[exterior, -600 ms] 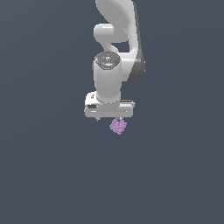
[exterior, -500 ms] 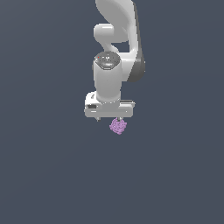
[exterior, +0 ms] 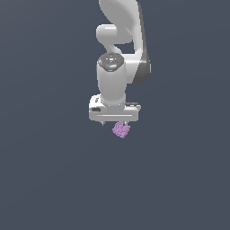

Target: Pick up the object and move it to a goal position.

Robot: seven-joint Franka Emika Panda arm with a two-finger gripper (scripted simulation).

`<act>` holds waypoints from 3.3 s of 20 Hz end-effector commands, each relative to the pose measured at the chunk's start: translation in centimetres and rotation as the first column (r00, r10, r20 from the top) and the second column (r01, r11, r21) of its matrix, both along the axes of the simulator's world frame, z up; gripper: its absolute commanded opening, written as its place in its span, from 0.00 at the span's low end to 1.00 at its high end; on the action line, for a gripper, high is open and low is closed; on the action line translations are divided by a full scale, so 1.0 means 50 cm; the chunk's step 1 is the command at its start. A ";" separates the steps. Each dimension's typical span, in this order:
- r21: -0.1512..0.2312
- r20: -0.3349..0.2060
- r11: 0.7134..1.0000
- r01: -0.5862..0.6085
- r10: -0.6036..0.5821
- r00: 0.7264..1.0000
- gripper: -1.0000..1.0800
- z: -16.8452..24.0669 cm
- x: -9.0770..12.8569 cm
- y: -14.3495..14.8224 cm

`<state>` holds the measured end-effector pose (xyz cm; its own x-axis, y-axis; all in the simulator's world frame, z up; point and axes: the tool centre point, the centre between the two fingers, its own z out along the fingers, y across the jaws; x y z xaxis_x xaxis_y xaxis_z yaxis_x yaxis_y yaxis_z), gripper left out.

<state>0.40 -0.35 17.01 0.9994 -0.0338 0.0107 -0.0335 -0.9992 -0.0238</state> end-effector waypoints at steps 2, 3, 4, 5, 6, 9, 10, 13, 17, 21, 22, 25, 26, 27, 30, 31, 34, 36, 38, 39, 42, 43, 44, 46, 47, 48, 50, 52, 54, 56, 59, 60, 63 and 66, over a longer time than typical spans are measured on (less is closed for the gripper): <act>0.000 0.000 1.000 -0.001 0.001 1.000 0.96 0.001 0.000 0.000; 0.000 0.000 1.000 -0.001 0.001 1.000 0.96 0.001 0.000 0.000; 0.001 0.000 1.000 0.001 -0.001 1.000 0.96 0.000 0.000 0.000; 0.001 0.000 1.000 0.003 -0.003 1.000 0.96 -0.001 0.000 0.000; 0.001 0.000 1.000 0.007 -0.007 1.000 0.96 -0.002 -0.001 0.001; 0.001 -0.001 1.000 0.025 -0.025 1.000 0.96 -0.007 -0.003 0.004; 0.000 -0.001 0.999 0.033 -0.033 0.999 0.96 -0.010 -0.005 0.006; 0.000 -0.003 0.998 0.065 -0.065 0.998 0.96 -0.020 -0.010 0.011; -0.001 -0.006 0.992 0.122 -0.122 0.992 0.96 -0.038 -0.020 0.021; -0.004 -0.009 0.980 0.198 -0.198 0.980 0.96 -0.061 -0.034 0.033; -0.005 -0.009 0.976 0.220 -0.220 0.976 0.96 -0.068 -0.038 0.037; -0.008 -0.011 0.958 0.288 -0.288 0.958 0.96 -0.088 -0.051 0.047; -0.009 -0.012 0.951 0.310 -0.310 0.951 0.96 -0.095 -0.056 0.051; -0.010 -0.012 0.943 0.332 -0.332 0.943 0.96 -0.102 -0.060 0.054; -0.014 -0.013 0.920 0.391 -0.392 0.920 0.96 -0.119 -0.073 0.062; -0.015 -0.013 0.913 0.409 -0.409 0.913 0.96 -0.125 -0.077 0.065; -0.018 -0.013 0.892 0.453 -0.453 0.891 0.96 -0.138 -0.088 0.070; -0.020 -0.013 0.879 0.476 -0.476 0.879 0.96 -0.145 -0.093 0.074; -0.021 -0.012 0.869 0.495 -0.495 0.869 0.96 -0.151 -0.098 0.076; -0.022 -0.012 0.864 0.503 -0.503 0.864 0.96 -0.153 -0.100 0.077; -0.023 -0.012 0.854 0.520 -0.521 0.854 0.96 -0.158 -0.104 0.079; -0.023 -0.012 0.852 0.524 -0.524 0.852 0.96 -0.159 -0.105 0.080; -0.023 -0.012 0.850 0.526 -0.527 0.850 0.96 -0.160 -0.106 0.080; -0.023 -0.012 0.849 0.528 -0.529 0.849 0.96 -0.161 -0.106 0.080; -0.023 -0.012 0.851 0.525 -0.525 0.851 0.96 -0.160 -0.106 0.080; -0.023 -0.012 0.851 0.525 -0.525 0.851 0.96 -0.161 -0.106 0.080; -0.023 -0.012 0.851 0.525 -0.525 0.851 0.96 -0.166 -0.106 0.081; -0.023 -0.012 0.851 0.525 -0.526 0.851 0.96 -0.177 -0.107 0.080; -0.023 -0.012 0.850 0.526 -0.527 0.850 0.96 -0.192 -0.107 0.080; -0.024 -0.012 0.849 0.527 -0.527 0.850 0.96 -0.213 -0.108 0.080; -0.024 -0.012 0.849 0.528 -0.528 0.849 0.96 -0.241 -0.109 0.080; -0.024 -0.012 0.849 0.528 -0.528 0.849 0.96 -0.247 -0.109 0.080; -0.023 -0.012 0.849 0.528 -0.529 0.849 0.96 -0.259 -0.108 0.080; -0.023 -0.012 0.849 0.528 -0.529 0.849 0.00 -0.261 -0.107 0.080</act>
